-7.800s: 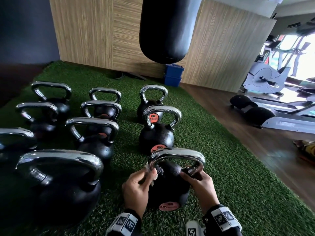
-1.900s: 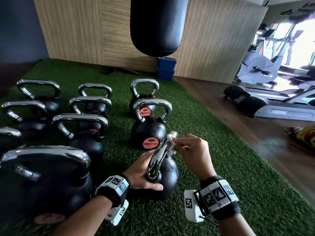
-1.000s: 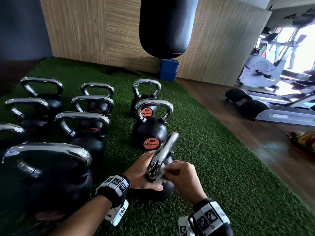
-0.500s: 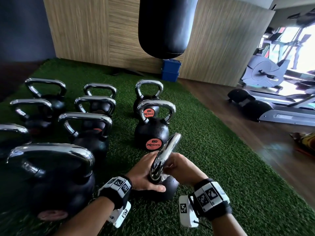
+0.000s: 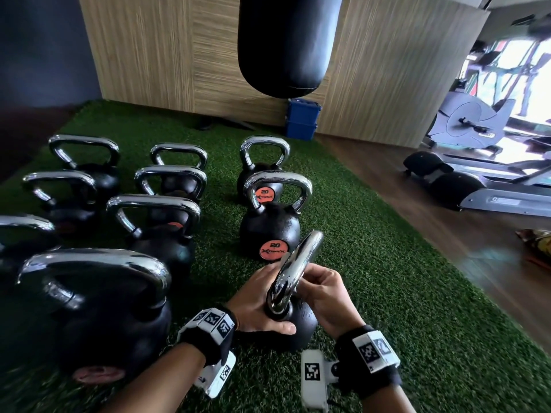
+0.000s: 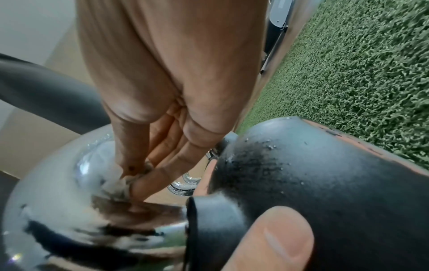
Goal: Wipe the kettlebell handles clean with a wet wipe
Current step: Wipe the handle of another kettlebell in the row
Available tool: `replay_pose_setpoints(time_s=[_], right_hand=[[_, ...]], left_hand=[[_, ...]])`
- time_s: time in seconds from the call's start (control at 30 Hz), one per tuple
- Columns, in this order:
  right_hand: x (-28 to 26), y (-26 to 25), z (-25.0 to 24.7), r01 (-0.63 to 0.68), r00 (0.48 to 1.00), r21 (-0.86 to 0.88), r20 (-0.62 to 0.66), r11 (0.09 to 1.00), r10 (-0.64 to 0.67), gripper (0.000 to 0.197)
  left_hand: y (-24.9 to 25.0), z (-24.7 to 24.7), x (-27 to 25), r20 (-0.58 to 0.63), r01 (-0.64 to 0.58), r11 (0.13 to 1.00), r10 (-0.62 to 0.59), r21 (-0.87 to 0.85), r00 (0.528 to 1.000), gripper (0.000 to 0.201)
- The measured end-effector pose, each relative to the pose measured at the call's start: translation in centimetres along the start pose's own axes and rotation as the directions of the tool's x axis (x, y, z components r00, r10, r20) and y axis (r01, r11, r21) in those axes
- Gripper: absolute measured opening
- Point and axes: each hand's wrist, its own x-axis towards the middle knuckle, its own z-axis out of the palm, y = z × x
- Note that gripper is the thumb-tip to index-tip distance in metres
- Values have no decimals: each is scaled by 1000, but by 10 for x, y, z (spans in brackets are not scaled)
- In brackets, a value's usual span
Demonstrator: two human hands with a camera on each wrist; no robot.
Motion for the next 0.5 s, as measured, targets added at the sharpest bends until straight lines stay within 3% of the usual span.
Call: replay_pose_setpoints(time_s=[0.23, 0.33, 0.43, 0.5], right_hand=[[13, -4, 8, 34, 951, 39, -308, 999, -20, 12], [13, -3, 9, 41, 939, 74, -344, 996, -13, 11], [18, -8, 4, 12, 909, -88, -414, 996, -47, 15], [26, -12, 1, -9, 853, -158, -517, 987, -75, 17]], left_hand=[[-1, 0, -1, 9, 39, 999, -39, 1, 999, 116], [-1, 1, 0, 6, 47, 999, -47, -1, 999, 115], [-1, 1, 1, 20, 59, 998, -59, 7, 998, 119], [-3, 1, 1, 32, 80, 997, -80, 11, 996, 123]])
